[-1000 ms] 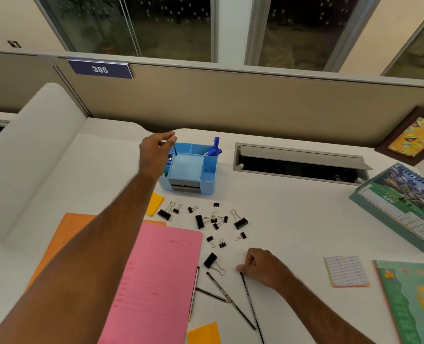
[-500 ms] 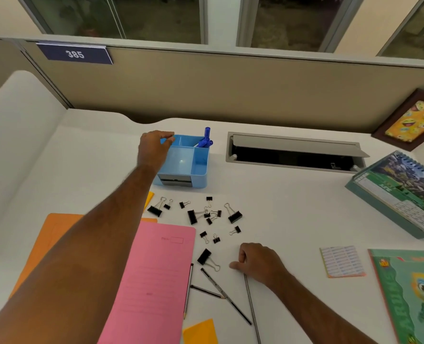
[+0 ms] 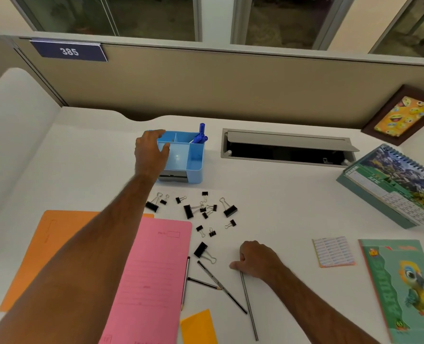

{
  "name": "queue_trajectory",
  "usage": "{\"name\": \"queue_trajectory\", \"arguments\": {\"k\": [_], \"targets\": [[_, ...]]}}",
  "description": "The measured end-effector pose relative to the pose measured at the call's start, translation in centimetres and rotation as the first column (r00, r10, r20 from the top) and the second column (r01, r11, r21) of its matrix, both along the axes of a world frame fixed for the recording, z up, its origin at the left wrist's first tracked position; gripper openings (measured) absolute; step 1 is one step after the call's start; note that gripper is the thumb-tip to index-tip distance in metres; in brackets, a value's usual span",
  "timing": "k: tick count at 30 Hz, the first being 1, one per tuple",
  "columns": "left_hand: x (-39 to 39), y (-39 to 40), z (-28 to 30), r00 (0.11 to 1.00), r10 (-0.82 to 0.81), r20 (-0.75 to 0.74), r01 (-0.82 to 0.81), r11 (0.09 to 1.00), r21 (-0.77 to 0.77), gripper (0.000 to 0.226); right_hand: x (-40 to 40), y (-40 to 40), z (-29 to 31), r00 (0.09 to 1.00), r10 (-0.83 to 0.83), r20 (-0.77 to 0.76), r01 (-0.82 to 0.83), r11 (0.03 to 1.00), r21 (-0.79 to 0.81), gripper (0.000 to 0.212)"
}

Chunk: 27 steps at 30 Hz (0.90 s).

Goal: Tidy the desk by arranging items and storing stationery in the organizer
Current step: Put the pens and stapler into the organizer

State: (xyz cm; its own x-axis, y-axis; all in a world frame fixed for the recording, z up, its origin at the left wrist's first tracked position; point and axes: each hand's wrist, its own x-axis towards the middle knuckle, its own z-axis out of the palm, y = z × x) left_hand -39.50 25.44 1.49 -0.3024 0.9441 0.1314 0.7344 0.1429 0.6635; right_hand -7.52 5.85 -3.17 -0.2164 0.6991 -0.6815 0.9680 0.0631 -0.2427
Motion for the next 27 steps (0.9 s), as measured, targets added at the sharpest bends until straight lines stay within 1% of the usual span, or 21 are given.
{"name": "queue_trajectory", "arguments": {"k": [3, 6, 8, 10, 12, 14, 15, 17, 20, 21, 23, 25, 27], "targets": [[1.2, -2.0, 0.1, 0.992, 0.054, 0.112, -0.062, 0.996, 0.069, 0.039, -0.3, -0.1, 0.1, 1.0, -0.022, 0.009, 0.022, 1.0, -0.002, 0.031], [3.3, -4.9, 0.3, 0.962, 0.098, 0.254, -0.139, 0.979, 0.149, 0.034, -0.5, 0.1, 0.4, 0.999, -0.032, 0.02, 0.032, 0.999, -0.03, 0.03], [5.1, -7.3, 0.7, 0.924, 0.134, 0.358, -0.19, 0.974, 0.125, 0.032, -0.5, 0.4, 0.8, 0.999, -0.051, 0.015, 0.052, 0.997, -0.052, 0.03], [6.9, -9.9, 0.8, 0.876, 0.139, 0.462, -0.197, 0.977, 0.08, 0.031, -0.2, 1.0, 1.2, 0.995, -0.094, -0.013, 0.093, 0.992, -0.081, 0.028], [8.3, -12.5, -0.1, 0.852, 0.119, 0.511, -0.164, 0.986, 0.044, 0.025, 0.4, 1.8, 1.6, 0.976, -0.193, -0.097, 0.177, 0.972, -0.152, 0.026], [9.5, -15.1, -0.8, 0.827, 0.102, 0.552, -0.117, 0.993, -0.008, 0.017, 1.2, 2.8, 2.3, 0.931, -0.31, -0.191, 0.26, 0.934, -0.244, 0.025], [10.1, -16.2, -1.2, 0.812, 0.094, 0.576, -0.097, 0.995, -0.025, 0.019, 1.6, 3.3, 2.8, 0.9, -0.368, -0.235, 0.299, 0.911, -0.283, 0.024], [11.1, -18.2, -1.8, 0.783, 0.108, 0.612, -0.071, 0.994, -0.083, 0.032, 2.2, 4.2, 3.9, 0.813, -0.491, -0.314, 0.387, 0.857, -0.339, 0.024], [11.8, -20.2, -2.2, 0.754, 0.115, 0.646, -0.011, 0.987, -0.162, 0.042, 2.7, 4.9, 5.3, 0.629, -0.664, -0.404, 0.507, 0.745, -0.435, 0.023], [11.8, -20.6, -2.3, 0.757, 0.085, 0.648, 0.04, 0.984, -0.176, 0.044, 2.7, 5.0, 5.6, 0.566, -0.706, -0.426, 0.526, 0.707, -0.473, 0.022], [12.1, -21.4, -1.9, 0.764, -0.026, 0.645, 0.187, 0.965, -0.183, 0.044, 2.7, 5.1, 5.8, 0.457, -0.769, -0.447, 0.548, 0.639, -0.54, 0.019], [12.4, -21.9, -1.4, 0.743, -0.143, 0.654, 0.326, 0.931, -0.167, 0.043, 2.5, 5.2, 5.5, 0.368, -0.814, -0.448, 0.573, 0.579, -0.58, 0.018], [13.0, -22.2, -0.7, 0.729, -0.219, 0.649, 0.41, 0.898, -0.158, 0.039, 2.1, 5.1, 5.1, 0.278, -0.855, -0.438, 0.61, 0.509, -0.607, 0.018]]}}
